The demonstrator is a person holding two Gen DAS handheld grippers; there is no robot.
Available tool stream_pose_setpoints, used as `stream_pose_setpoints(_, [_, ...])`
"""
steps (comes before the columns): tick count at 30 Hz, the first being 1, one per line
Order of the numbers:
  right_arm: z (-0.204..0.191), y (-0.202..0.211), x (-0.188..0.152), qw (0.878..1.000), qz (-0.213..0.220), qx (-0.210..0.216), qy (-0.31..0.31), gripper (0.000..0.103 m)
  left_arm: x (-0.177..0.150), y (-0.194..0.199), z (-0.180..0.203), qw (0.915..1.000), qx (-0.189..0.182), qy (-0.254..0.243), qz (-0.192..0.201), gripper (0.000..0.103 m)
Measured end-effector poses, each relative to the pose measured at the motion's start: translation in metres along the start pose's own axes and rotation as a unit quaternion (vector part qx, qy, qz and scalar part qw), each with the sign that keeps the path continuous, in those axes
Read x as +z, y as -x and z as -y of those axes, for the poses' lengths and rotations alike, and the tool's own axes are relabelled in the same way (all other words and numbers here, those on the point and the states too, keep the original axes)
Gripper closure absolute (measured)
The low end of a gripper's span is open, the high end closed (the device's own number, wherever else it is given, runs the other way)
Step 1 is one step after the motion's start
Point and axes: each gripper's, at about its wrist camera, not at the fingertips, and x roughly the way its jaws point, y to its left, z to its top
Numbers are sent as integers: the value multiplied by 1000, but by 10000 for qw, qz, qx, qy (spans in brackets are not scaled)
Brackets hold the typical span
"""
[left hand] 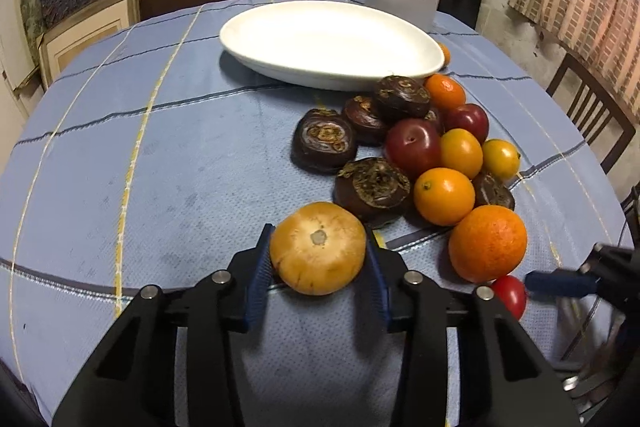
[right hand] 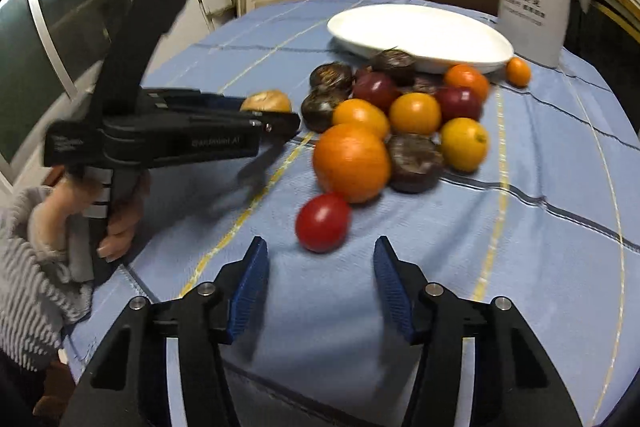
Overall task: Organize fruits
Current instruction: 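Grasp the pale onion-like fruit with the left tool while the right tool grasps the red cherry tomato, then carry both fruits over the white plate and open both tools to release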
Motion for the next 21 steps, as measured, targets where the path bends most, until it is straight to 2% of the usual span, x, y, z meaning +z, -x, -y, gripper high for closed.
stream_pose_setpoints(2, [1,-3,3,9999,-7,-8,-118,57,0,3,-6,9999,-20,114,21,62])
stream_pose_setpoints(5, [1,-10,10,9998,-54,-140,-156,62,1,4,-11,9997,-88,223,26,62])
stream_pose_setpoints(6, [1,-11,11,9997,-49,-174,-146,65,1,4,-11,9997,-89,223,21,62])
stream_pose_setpoints(7, [0,-12,12,9998,-43,-165,-125,73,1,2,-11,9998,-76,205,-3,62])
stream_pose_setpoints(11, [-1,-5,8,10000,-5,-63,-47,74,1,2,-8,9998,-130,149,-3,62])
stream_pose_setpoints(14, [5,16,10,9999,150,66,-15,74,10,15,-9,9992,-241,261,172,62])
stream_pose_setpoints(16, [16,42,27,9991,424,0,-31,74,30,24,-10,9988,-289,272,300,62])
stream_pose_setpoints(18, [33,65,57,9966,794,-163,-127,74,52,28,-12,9986,-138,283,430,62])
stream_pose_setpoints(21, [56,71,96,9929,1100,-315,-326,74,92,24,-17,9970,-283,475,537,62])
